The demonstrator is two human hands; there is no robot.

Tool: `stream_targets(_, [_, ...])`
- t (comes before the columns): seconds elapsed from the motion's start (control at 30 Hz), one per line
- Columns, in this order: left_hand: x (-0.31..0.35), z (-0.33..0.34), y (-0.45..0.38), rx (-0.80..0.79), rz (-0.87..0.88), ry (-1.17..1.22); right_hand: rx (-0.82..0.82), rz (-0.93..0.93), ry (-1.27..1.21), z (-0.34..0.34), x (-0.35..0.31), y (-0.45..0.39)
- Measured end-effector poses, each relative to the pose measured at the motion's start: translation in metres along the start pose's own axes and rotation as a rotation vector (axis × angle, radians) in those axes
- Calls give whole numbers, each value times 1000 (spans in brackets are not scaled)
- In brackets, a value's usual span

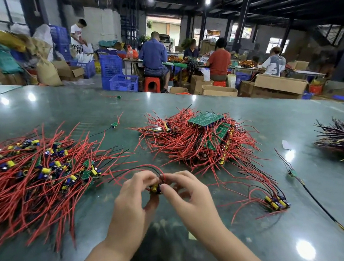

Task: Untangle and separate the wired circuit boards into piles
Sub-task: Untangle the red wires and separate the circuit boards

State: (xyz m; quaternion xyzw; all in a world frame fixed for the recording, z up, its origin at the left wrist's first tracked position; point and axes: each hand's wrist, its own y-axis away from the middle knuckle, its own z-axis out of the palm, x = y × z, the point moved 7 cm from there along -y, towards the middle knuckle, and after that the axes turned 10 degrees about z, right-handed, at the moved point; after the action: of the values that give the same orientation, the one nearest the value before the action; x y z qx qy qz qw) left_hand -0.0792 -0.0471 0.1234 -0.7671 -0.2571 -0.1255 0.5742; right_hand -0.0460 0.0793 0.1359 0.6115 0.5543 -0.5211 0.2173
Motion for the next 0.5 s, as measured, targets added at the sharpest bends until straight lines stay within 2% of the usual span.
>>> stream_targets(0.17, [13, 4, -5, -83, 186, -127, 52, 15, 1, -5, 3, -2])
stream_targets(0.3, [13, 6, -4, -85, 161, -172, 90, 7, 3, -12, 3, -5])
stream_targets(0.4, [30, 8, -4, -123, 340, -138, 198, -42, 20, -25, 1, -5])
stream_targets(0.5, [38, 15, -3, -258, 354, 9, 277, 4, -45, -37, 8, -7])
